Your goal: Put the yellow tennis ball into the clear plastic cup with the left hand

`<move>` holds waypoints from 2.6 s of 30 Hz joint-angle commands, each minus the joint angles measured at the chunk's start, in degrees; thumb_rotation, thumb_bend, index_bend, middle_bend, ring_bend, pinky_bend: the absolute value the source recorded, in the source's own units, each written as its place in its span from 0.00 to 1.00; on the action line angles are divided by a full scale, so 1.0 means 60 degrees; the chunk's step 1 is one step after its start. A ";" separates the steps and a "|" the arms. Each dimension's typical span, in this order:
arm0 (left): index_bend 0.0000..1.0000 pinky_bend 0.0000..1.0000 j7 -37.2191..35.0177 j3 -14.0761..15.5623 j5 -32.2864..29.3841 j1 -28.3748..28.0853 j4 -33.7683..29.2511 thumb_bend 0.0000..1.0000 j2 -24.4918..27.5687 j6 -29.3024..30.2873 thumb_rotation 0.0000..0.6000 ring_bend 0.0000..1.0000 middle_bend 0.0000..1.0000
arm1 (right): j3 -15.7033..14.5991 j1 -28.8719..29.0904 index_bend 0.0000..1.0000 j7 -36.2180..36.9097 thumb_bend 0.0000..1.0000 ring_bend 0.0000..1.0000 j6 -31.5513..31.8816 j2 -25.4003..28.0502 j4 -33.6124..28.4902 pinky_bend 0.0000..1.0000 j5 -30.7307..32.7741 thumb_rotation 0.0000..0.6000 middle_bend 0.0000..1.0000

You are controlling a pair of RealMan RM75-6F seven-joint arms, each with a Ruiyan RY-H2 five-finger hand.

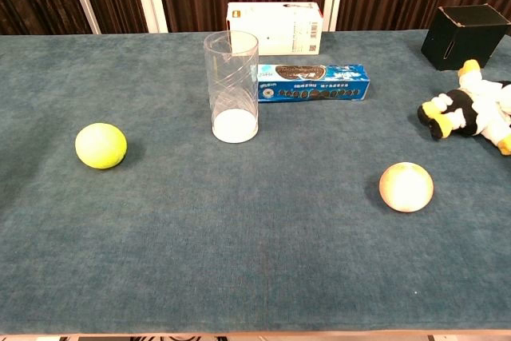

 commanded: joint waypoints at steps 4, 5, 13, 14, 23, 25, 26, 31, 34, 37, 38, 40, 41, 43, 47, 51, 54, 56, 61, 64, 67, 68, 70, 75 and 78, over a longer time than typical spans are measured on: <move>0.08 0.00 -0.0038 -0.0025 -0.0006 0.0007 0.0066 0.01 -0.0032 0.0037 1.00 0.00 0.01 | 0.0020 -0.0004 0.13 -0.0041 0.35 0.05 0.0013 -0.0021 0.0002 0.00 0.0034 1.00 0.04; 0.08 0.00 -0.0009 -0.0029 -0.0020 0.0004 0.0081 0.00 -0.0040 0.0034 1.00 0.00 0.01 | 0.0023 -0.0002 0.13 -0.0054 0.35 0.05 0.0000 -0.0025 0.0002 0.00 0.0053 1.00 0.04; 0.07 0.00 -0.0106 0.0011 0.0022 -0.0027 0.0084 0.00 0.0006 -0.0069 1.00 0.00 0.02 | 0.0008 0.0024 0.13 -0.0145 0.35 0.05 -0.0054 -0.0055 -0.0022 0.00 0.0056 1.00 0.03; 0.07 0.00 -0.0131 0.0019 0.0022 -0.0035 0.0086 0.00 0.0015 -0.0100 1.00 0.00 0.02 | 0.0012 0.0024 0.13 -0.0139 0.35 0.05 -0.0054 -0.0054 -0.0021 0.00 0.0064 1.00 0.03; 0.07 0.00 -0.0715 0.0133 0.0075 -0.0212 0.0010 0.00 0.0134 -0.0645 1.00 0.00 0.02 | 0.0035 -0.0008 0.13 -0.0042 0.35 0.05 -0.0026 -0.0010 -0.0026 0.00 0.0109 1.00 0.04; 0.07 0.00 -0.0996 0.0144 0.0011 -0.0324 -0.0014 0.00 0.0205 -0.0962 1.00 0.00 0.02 | 0.0023 0.0003 0.13 -0.0065 0.35 0.05 -0.0083 -0.0024 -0.0017 0.00 0.0139 1.00 0.04; 0.07 0.00 -0.1042 0.0139 -0.0005 -0.0353 -0.0002 0.00 0.0221 -0.1027 1.00 0.00 0.02 | 0.0021 0.0012 0.13 -0.0074 0.35 0.05 -0.0099 -0.0027 -0.0018 0.00 0.0139 1.00 0.03; 0.06 0.00 -0.1245 0.0087 -0.0228 -0.0581 0.0101 0.00 0.0259 -0.1543 1.00 0.00 0.01 | 0.0005 0.0040 0.13 -0.0153 0.35 0.05 -0.0142 -0.0058 -0.0024 0.00 0.0124 1.00 0.04; 0.04 0.00 -0.1631 0.0079 -0.0242 -0.0905 -0.0037 0.00 0.0412 -0.2200 1.00 0.00 0.01 | 0.0015 0.0040 0.13 -0.0160 0.35 0.05 -0.0156 -0.0063 -0.0022 0.00 0.0159 1.00 0.04; 0.03 0.00 -0.2115 0.0008 -0.0328 -0.1386 -0.0168 0.00 0.0630 -0.3115 1.00 0.00 0.04 | 0.0026 0.0037 0.13 -0.0138 0.35 0.05 -0.0153 -0.0052 -0.0027 0.00 0.0177 1.00 0.04; 0.03 0.00 -0.2173 -0.0038 -0.0418 -0.1594 -0.0160 0.00 0.0691 -0.3482 1.00 0.00 0.05 | 0.0029 0.0033 0.13 -0.0129 0.35 0.05 -0.0146 -0.0049 -0.0027 0.00 0.0179 1.00 0.04; 0.03 0.00 -0.2164 -0.0127 -0.0657 -0.1988 -0.0090 0.00 0.0687 -0.4165 1.00 0.00 0.06 | 0.0036 0.0026 0.13 -0.0119 0.35 0.05 -0.0131 -0.0044 -0.0029 0.00 0.0187 1.00 0.04; 0.03 0.00 -0.2119 -0.0159 -0.0747 -0.2147 -0.0046 0.00 0.0657 -0.4423 1.00 0.00 0.05 | 0.0042 0.0022 0.13 -0.0113 0.35 0.05 -0.0126 -0.0041 -0.0026 0.00 0.0197 1.00 0.04; 0.03 0.00 -0.2088 -0.0249 -0.0893 -0.2486 0.0072 0.00 0.0498 -0.4888 1.00 0.00 0.05 | 0.0054 0.0013 0.13 -0.0106 0.35 0.05 -0.0115 -0.0039 -0.0022 0.00 0.0221 1.00 0.04; 0.03 0.00 -0.2362 -0.0370 -0.0981 -0.3019 0.0235 0.00 0.0090 -0.5585 1.00 0.00 0.04 | 0.0070 0.0010 0.13 -0.0116 0.35 0.05 -0.0120 -0.0043 -0.0024 0.00 0.0260 1.00 0.04; 0.03 0.00 -0.2607 -0.0361 -0.1017 -0.3528 0.0272 0.00 -0.0138 -0.6419 1.00 0.00 0.04 | 0.0082 0.0002 0.13 -0.0110 0.35 0.05 -0.0099 -0.0035 -0.0031 0.00 0.0271 1.00 0.04; 0.03 0.00 -0.2649 -0.0424 -0.1028 -0.3748 0.0309 0.00 -0.0347 -0.6589 1.00 0.00 0.06 | 0.0090 -0.0009 0.13 -0.0105 0.35 0.05 -0.0084 -0.0029 -0.0036 0.00 0.0282 1.00 0.04; 0.03 0.00 -0.2670 -0.0492 -0.1138 -0.3906 0.0400 0.00 -0.0571 -0.6698 1.00 0.00 0.07 | 0.0095 -0.0015 0.13 -0.0094 0.35 0.05 -0.0067 -0.0025 -0.0041 0.00 0.0282 1.00 0.04; 0.04 0.00 -0.2290 -0.0487 -0.1462 -0.4288 0.0673 0.00 -0.1010 -0.7082 1.00 0.00 0.08 | 0.0115 -0.0037 0.13 -0.0065 0.35 0.05 -0.0025 -0.0013 -0.0046 0.00 0.0300 1.00 0.04; 0.06 0.00 -0.1822 -0.0505 -0.1792 -0.4484 0.0845 0.00 -0.1333 -0.7131 1.00 0.00 0.08 | 0.0130 -0.0063 0.13 -0.0046 0.35 0.05 0.0007 0.0005 -0.0027 0.00 0.0330 1.00 0.03; 0.07 0.00 -0.1186 -0.0496 -0.2173 -0.4614 0.0965 0.00 -0.1625 -0.6989 1.00 0.00 0.08 | 0.0141 -0.0085 0.13 -0.0007 0.35 0.05 0.0041 0.0020 -0.0013 0.00 0.0338 1.00 0.04; 0.07 0.00 -0.0983 -0.0492 -0.2271 -0.4637 0.1001 0.00 -0.1699 -0.6907 1.00 0.00 0.08 | 0.0143 -0.0093 0.13 0.0005 0.35 0.05 0.0050 0.0025 -0.0008 0.00 0.0342 1.00 0.04; 0.07 0.00 -0.0486 -0.0486 -0.2562 -0.4676 0.1068 0.00 -0.1867 -0.6696 1.00 0.00 0.08 | 0.0149 -0.0107 0.13 0.0030 0.35 0.05 0.0070 0.0037 0.0000 0.00 0.0345 1.00 0.04; 0.09 0.00 0.0435 -0.0423 -0.3309 -0.4845 0.1070 0.00 -0.2144 -0.6600 1.00 0.00 0.07 | 0.0139 -0.0109 0.13 0.0060 0.35 0.05 0.0052 0.0039 0.0036 0.00 0.0340 1.00 0.03; 0.11 0.00 0.0725 -0.0373 -0.3535 -0.4965 0.1045 0.00 -0.2281 -0.6640 1.00 0.00 0.07 | 0.0137 -0.0113 0.13 0.0066 0.35 0.05 0.0055 0.0039 0.0044 0.00 0.0332 1.00 0.03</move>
